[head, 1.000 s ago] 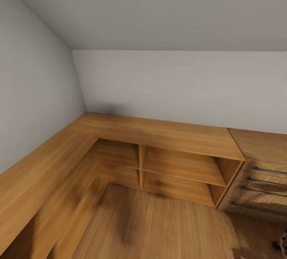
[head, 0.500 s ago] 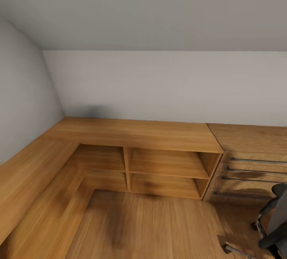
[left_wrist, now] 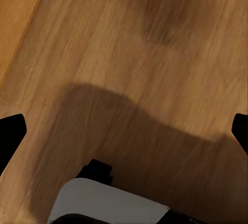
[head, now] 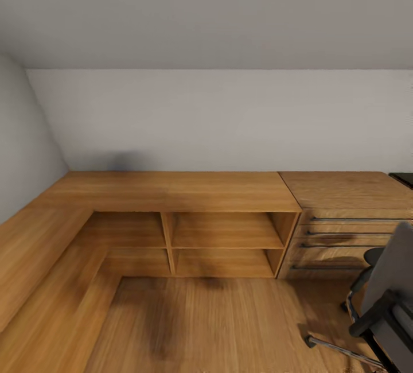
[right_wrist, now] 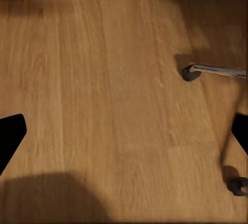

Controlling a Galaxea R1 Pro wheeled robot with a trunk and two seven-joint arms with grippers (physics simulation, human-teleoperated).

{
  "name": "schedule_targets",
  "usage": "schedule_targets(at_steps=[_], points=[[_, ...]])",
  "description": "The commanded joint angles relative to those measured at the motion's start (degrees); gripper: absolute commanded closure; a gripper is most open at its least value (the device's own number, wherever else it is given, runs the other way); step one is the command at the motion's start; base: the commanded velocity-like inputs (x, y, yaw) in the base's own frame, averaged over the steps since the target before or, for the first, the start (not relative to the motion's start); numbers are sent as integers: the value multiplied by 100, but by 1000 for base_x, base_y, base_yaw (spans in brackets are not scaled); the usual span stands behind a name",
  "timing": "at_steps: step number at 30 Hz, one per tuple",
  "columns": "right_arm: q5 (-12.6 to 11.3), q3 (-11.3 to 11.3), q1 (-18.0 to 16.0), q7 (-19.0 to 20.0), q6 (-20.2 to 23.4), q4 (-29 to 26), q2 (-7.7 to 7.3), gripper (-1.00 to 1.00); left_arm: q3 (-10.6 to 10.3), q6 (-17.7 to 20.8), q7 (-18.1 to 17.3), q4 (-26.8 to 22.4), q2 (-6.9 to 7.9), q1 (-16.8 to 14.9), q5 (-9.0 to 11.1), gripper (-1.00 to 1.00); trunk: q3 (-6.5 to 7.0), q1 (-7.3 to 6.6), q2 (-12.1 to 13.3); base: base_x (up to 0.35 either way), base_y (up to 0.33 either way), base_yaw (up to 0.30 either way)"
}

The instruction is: In the bedroom, organize the workspace by keeping the computer under the desk, ensuring the monitor is on the desk, placing the keyboard on the desk next to the monitor, placing the mouse on the desk next to the keyboard, moving the folder from the swivel chair onto the desk next to the mouse, stacking the notebook on top of the folder with the pen on top of the notebook, and positioning the swivel chair next to the desk.

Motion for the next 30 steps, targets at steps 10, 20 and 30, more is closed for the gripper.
schedule_targets(at_steps=[10,20,30], points=[[-2,41,-1,-53,4,-10,-2,-100,-52,-47,38,23,7,-4,41,-100,-90,0,-3,70,134,-116],[-2,47,-1,-52,-4,-10,4,-100,-52,-42,38,24,7,-4,45,-100,-131,0,-3,194,156,-43],[-2,39,-1,-48,-5,-10,-1,-100,-52,-41,38,24,7,-4,47,-100,-146,0,-3,16,8,-125]])
